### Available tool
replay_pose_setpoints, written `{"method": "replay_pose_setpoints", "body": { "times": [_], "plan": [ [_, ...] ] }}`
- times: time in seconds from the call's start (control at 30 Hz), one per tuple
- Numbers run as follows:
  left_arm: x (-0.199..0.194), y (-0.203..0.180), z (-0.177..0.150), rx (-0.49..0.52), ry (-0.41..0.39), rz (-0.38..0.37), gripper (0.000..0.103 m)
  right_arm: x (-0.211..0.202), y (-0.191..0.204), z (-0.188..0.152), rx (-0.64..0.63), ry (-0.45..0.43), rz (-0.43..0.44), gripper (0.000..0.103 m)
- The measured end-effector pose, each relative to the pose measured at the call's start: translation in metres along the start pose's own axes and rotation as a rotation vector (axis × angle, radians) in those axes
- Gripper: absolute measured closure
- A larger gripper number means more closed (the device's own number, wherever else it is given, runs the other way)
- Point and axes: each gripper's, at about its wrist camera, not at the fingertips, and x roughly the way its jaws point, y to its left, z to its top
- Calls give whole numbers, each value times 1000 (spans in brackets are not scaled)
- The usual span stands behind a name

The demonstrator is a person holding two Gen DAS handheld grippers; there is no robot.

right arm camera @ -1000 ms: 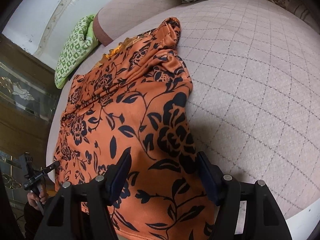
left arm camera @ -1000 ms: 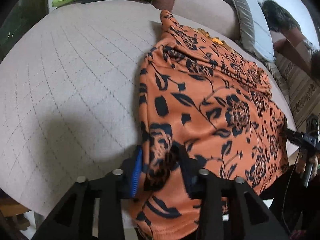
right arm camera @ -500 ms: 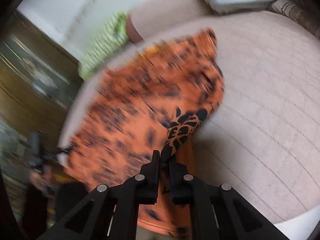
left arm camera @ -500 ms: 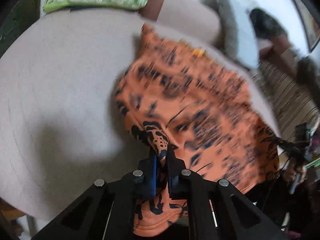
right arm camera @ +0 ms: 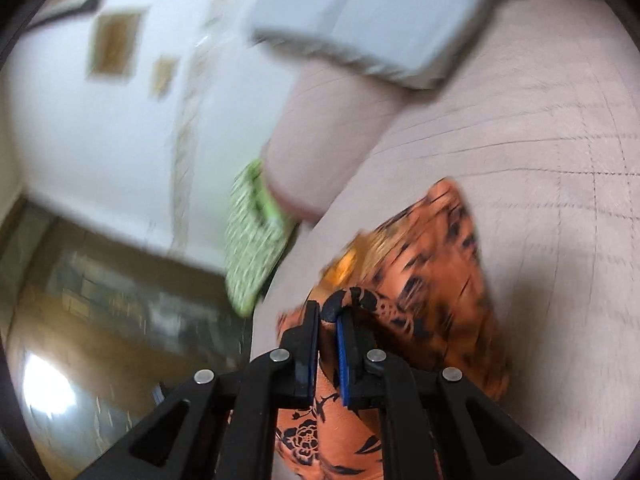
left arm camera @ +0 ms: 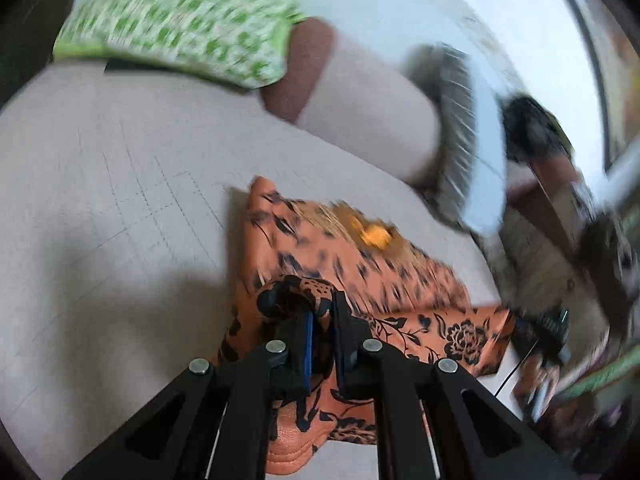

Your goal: Fold small clothes

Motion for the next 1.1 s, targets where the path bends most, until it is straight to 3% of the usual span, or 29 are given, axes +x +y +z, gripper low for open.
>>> {"method": "replay_pose_setpoints", "body": {
  "times": [0.1, 0.17, 0.2, 0.23, 0.3, 0.37, 0.43, 0.47, 0.5, 0.57, 0.67, 0.73, 0.77, 0.8, 0.83, 0.93, 1.1],
  "plan": [
    [52, 25, 27, -126, 30, 107, 88, 33, -41, 27, 146, -21, -96, 91],
    [72, 37, 27, -209, 59, 122, 79, 51, -64, 37, 206, 7, -153, 91],
    [79, 44, 22, -263, 51, 104, 68, 55, -71, 40, 232, 20, -146, 91],
    [79, 47, 17, -303, 27, 84, 62, 58, -74, 43, 255, 33, -124, 91],
    [68, 48, 1, -344, -60, 67, 62, 53, -68, 46, 237, 43, -101, 91],
    [50, 47, -14, -367, -140, 81, 58, 36, -54, 49, 163, -3, -93, 89],
    [27, 44, -27, -383, -203, 110, 45, 19, -41, 50, 101, -47, -95, 65],
    [20, 42, -29, -375, -218, 114, 43, 11, -36, 49, 77, -55, -104, 27],
    [7, 35, -35, -345, -231, 119, 39, 2, -31, 43, 52, -64, -138, 16],
    [1, 27, -42, -299, -191, 134, 31, -12, -23, 30, 5, -75, -176, 17],
    [8, 23, -57, -253, -97, 182, 31, -11, -19, 11, -30, 25, -213, 18],
    [18, 25, -65, -244, -45, 208, 33, -4, -21, -3, -51, 61, -252, 29],
    [23, 27, -68, -239, -22, 211, 39, 4, -21, -11, -73, 99, -291, 53],
    [28, 28, -70, -230, -3, 212, 65, 10, -20, -17, -97, 135, -321, 88],
    [30, 29, -72, -218, 14, 215, 88, 16, -17, -26, -140, 168, -369, 94],
    [30, 22, -70, -153, 26, 181, 97, 21, 4, -47, -254, 208, -419, 95],
    [13, 4, -44, -50, 24, 72, 97, 16, 38, -51, -279, 252, -268, 96]
  ]
}}
